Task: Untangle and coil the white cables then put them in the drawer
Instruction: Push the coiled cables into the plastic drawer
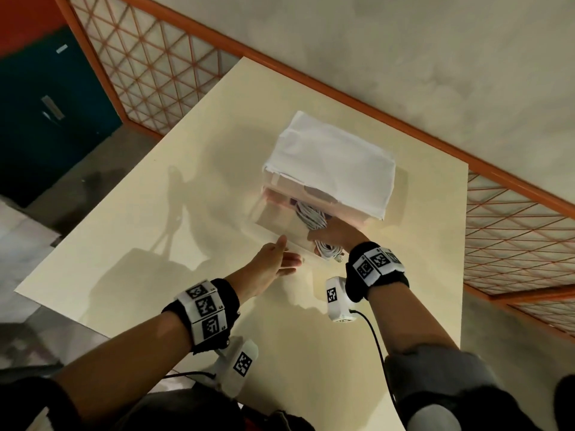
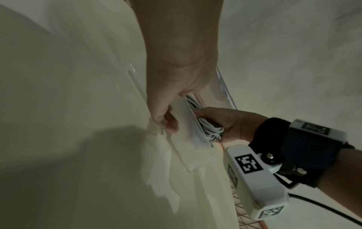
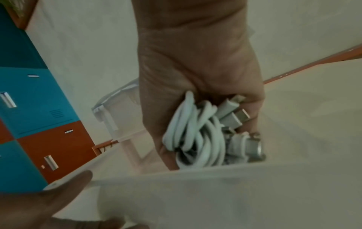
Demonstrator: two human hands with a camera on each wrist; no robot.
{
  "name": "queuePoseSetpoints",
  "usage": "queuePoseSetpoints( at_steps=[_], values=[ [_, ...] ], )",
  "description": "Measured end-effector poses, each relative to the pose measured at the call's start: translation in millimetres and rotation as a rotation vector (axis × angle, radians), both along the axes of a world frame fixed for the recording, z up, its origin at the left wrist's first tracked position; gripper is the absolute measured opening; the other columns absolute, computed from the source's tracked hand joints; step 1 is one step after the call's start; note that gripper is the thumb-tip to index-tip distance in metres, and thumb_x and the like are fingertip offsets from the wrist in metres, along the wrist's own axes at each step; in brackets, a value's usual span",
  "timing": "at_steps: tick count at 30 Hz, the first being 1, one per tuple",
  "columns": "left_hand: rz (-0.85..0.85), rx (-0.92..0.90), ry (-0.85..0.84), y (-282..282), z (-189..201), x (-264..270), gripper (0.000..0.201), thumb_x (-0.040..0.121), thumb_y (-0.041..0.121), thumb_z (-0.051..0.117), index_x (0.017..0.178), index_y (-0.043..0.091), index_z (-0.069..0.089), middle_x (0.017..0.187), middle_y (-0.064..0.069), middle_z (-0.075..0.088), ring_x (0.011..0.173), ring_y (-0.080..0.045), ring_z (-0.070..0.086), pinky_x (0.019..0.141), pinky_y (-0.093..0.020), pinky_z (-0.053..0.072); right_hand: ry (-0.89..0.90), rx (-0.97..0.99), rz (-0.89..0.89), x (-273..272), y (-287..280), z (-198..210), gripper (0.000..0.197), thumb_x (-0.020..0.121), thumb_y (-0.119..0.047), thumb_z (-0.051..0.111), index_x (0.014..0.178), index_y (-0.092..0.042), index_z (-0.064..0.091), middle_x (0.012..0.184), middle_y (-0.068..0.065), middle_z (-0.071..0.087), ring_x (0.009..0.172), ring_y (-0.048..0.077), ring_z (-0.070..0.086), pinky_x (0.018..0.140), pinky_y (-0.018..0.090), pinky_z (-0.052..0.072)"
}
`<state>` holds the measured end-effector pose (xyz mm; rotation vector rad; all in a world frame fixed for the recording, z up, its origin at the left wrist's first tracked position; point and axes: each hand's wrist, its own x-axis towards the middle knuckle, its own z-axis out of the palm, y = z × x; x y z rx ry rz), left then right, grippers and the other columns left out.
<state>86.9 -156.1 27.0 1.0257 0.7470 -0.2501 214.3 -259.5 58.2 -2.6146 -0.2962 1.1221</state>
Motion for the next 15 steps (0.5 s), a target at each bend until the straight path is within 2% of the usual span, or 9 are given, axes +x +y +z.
queuePoseSetpoints(
  at_steps=[3, 6, 9, 11, 13, 15],
  values=[
    [-0.001, -0.016, 0.005, 1, -1, 0, 0.037, 0.102, 0.033, 0.028, 0.083, 0.009, 0.049, 0.085, -0.009, 0.064, 0.078, -0.018, 0.062, 0.080, -0.031, 0.051, -0.018, 0.009, -0.078, 0, 2, -2, 0.042, 0.084, -0.027, 0.061, 0.116, -0.001, 0.057, 0.117, 0.015, 0.062, 0.090, 0.025, 0.053, 0.074, 0.026, 0.040],
    [-0.006, -0.025, 0.008, 1, -1, 2, 0.038, 0.102, 0.033, 0.028, 0.085, 0.007, 0.050, 0.084, -0.008, 0.064, 0.077, -0.016, 0.063, 0.076, -0.029, 0.052, -0.094, -0.074, -0.028, -6, 2, -6, 0.042, 0.087, -0.029, 0.057, 0.116, 0.001, 0.054, 0.114, 0.016, 0.062, 0.093, 0.028, 0.057, 0.069, 0.026, 0.040],
    [-0.029, -0.019, 0.018, 2, -1, 3, 0.042, 0.102, 0.033, 0.027, 0.094, 0.002, 0.053, 0.083, -0.007, 0.064, 0.075, -0.013, 0.064, 0.068, -0.024, 0.054, -0.183, -0.176, 0.054, -10, 5, -12, 0.056, 0.086, -0.045, 0.053, 0.117, 0.001, 0.054, 0.105, 0.013, 0.063, 0.088, 0.026, 0.059, 0.066, 0.028, 0.044],
    [-0.039, -0.018, 0.016, 2, 0, 4, 0.043, 0.102, 0.033, 0.027, 0.094, 0.001, 0.054, 0.082, -0.007, 0.065, 0.069, -0.010, 0.066, 0.063, -0.021, 0.055, -0.240, -0.252, 0.093, -13, 8, -14, 0.066, 0.086, -0.059, 0.045, 0.118, -0.002, 0.054, 0.105, 0.010, 0.065, 0.094, 0.026, 0.063, 0.071, 0.030, 0.049],
    [-0.037, -0.024, 0.009, 2, 1, 5, 0.043, 0.102, 0.032, 0.027, 0.085, 0.003, 0.054, 0.083, -0.009, 0.066, 0.071, -0.012, 0.067, 0.065, -0.022, 0.055, -0.304, -0.321, 0.121, -14, 10, -15, 0.073, 0.088, -0.067, 0.034, 0.121, -0.004, 0.051, 0.109, 0.008, 0.066, 0.102, 0.026, 0.063, 0.080, 0.031, 0.047],
    [-0.034, -0.022, 0.003, 2, 2, 6, 0.044, 0.103, 0.031, 0.028, 0.080, 0.005, 0.054, 0.083, -0.010, 0.066, 0.077, -0.015, 0.066, 0.068, -0.023, 0.055, -0.335, -0.399, 0.154, -16, 11, -15, 0.086, 0.086, -0.072, 0.025, 0.135, -0.004, 0.041, 0.129, 0.011, 0.058, 0.118, 0.028, 0.055, 0.096, 0.034, 0.043]
  ],
)
